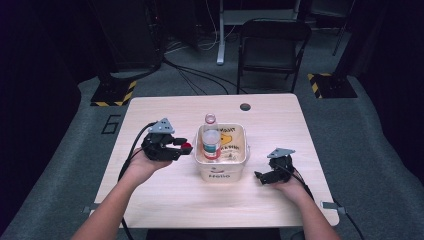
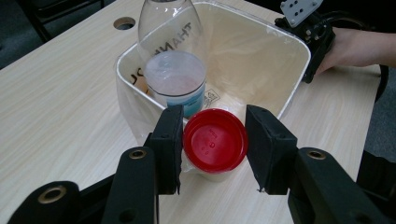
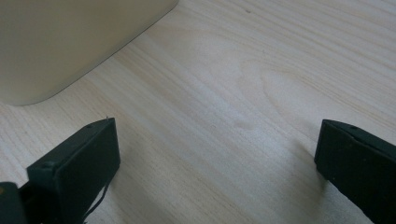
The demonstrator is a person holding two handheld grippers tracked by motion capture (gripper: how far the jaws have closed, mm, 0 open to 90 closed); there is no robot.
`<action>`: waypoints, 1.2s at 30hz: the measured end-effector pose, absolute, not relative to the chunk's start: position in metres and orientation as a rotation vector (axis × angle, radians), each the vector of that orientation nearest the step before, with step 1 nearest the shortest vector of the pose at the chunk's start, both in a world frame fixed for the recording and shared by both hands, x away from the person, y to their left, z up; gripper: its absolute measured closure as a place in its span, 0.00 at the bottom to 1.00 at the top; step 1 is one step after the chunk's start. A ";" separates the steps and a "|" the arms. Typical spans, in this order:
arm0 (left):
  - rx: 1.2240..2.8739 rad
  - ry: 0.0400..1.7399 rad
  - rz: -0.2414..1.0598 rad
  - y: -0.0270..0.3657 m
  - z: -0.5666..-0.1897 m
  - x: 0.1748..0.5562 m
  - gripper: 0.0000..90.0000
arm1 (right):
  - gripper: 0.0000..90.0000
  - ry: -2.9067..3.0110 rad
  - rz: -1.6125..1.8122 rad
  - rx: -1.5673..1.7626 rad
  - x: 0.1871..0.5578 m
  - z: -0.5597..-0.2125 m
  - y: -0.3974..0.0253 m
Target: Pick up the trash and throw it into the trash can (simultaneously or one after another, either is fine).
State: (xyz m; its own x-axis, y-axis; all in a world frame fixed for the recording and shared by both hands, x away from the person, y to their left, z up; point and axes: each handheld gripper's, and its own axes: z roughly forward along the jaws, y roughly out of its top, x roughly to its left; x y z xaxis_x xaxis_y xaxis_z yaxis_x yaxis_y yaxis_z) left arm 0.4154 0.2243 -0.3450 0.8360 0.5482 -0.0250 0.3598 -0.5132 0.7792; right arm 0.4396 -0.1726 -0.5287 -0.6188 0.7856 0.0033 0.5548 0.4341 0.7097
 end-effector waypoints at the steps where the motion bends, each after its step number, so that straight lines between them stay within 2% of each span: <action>1: 2.164 0.661 0.278 0.223 -0.345 0.416 0.65 | 0.00 2.363 0.986 1.149 0.440 -0.529 -0.173; 21: 2.189 0.654 0.279 0.192 -0.357 0.436 0.65 | 0.00 2.367 0.992 1.133 0.440 -0.529 -0.173; 36: 2.190 0.692 0.254 0.187 -0.381 0.444 0.65 | 0.00 2.376 0.993 1.120 0.440 -0.529 -0.173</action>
